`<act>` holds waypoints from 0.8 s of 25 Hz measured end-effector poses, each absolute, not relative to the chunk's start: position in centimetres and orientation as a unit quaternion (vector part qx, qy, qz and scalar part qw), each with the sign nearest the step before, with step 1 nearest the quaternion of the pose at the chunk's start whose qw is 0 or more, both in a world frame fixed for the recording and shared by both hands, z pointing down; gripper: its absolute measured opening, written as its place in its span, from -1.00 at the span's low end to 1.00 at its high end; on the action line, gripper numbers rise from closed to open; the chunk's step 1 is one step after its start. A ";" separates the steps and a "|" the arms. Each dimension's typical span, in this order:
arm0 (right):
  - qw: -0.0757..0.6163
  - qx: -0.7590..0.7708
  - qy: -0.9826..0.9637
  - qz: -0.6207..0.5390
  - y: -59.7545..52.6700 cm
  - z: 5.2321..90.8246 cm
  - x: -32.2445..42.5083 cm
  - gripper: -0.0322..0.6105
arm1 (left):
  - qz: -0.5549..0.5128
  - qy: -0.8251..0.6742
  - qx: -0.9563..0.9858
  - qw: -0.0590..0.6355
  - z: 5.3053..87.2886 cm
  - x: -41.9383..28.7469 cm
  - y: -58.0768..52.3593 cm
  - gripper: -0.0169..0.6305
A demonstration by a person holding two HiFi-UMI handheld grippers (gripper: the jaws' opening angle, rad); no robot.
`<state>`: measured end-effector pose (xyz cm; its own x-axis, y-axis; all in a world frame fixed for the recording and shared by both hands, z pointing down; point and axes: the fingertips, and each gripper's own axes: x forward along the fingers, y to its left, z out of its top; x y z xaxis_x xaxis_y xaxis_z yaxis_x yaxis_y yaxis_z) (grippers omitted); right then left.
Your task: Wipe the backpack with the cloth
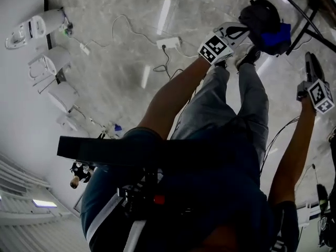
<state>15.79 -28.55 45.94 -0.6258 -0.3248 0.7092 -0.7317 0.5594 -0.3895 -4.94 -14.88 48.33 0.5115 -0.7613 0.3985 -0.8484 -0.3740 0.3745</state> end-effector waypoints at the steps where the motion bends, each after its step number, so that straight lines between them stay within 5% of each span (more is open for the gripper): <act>1: 0.283 0.314 -0.841 0.336 -27.8 42.7 15.3 -0.57 | 0.074 -0.489 0.826 0.269 46.0 -4.9 -14.3 -0.98; 12: 0.072 0.308 -0.912 0.261 -20.3 17.6 12.7 -0.57 | 0.031 -0.498 0.852 0.158 28.1 -8.2 -9.4 -0.98; 20: 0.001 0.299 -0.939 0.171 -12.0 3.6 14.6 -0.57 | 0.004 -0.497 0.863 0.086 17.8 -8.1 -4.7 -0.98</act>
<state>14.55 -11.99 3.63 -0.8212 -0.5611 0.1036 -0.5617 0.7630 -0.3199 -8.14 -4.68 17.82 0.5051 -0.8580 0.0930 -0.8595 -0.4903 0.1446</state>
